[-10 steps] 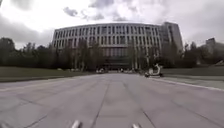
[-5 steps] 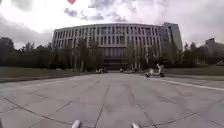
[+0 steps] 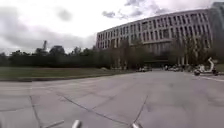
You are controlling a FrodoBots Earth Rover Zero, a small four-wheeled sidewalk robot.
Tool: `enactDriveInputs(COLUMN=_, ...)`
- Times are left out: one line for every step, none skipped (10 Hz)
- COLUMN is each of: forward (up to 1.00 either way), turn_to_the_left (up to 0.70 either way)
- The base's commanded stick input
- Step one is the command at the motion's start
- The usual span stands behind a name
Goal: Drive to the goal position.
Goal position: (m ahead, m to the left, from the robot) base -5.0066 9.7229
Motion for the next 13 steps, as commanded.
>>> enactDriveInputs(forward=0.00, turn_to_the_left=1.00)
enactDriveInputs(forward=0.00, turn_to_the_left=1.00)
enactDriveInputs(forward=0.00, turn_to_the_left=1.00)
enactDriveInputs(forward=0.00, turn_to_the_left=1.00)
enactDriveInputs(forward=0.00, turn_to_the_left=1.00)
enactDriveInputs(forward=0.00, turn_to_the_left=1.00)
enactDriveInputs(forward=0.00, turn_to_the_left=1.00)
enactDriveInputs(forward=0.00, turn_to_the_left=1.00)
enactDriveInputs(forward=0.00, turn_to_the_left=1.00)
enactDriveInputs(forward=0.00, turn_to_the_left=1.00)
enactDriveInputs(forward=0.00, turn_to_the_left=1.00)
enactDriveInputs(forward=0.00, turn_to_the_left=1.00)
enactDriveInputs(forward=0.00, turn_to_the_left=1.00)
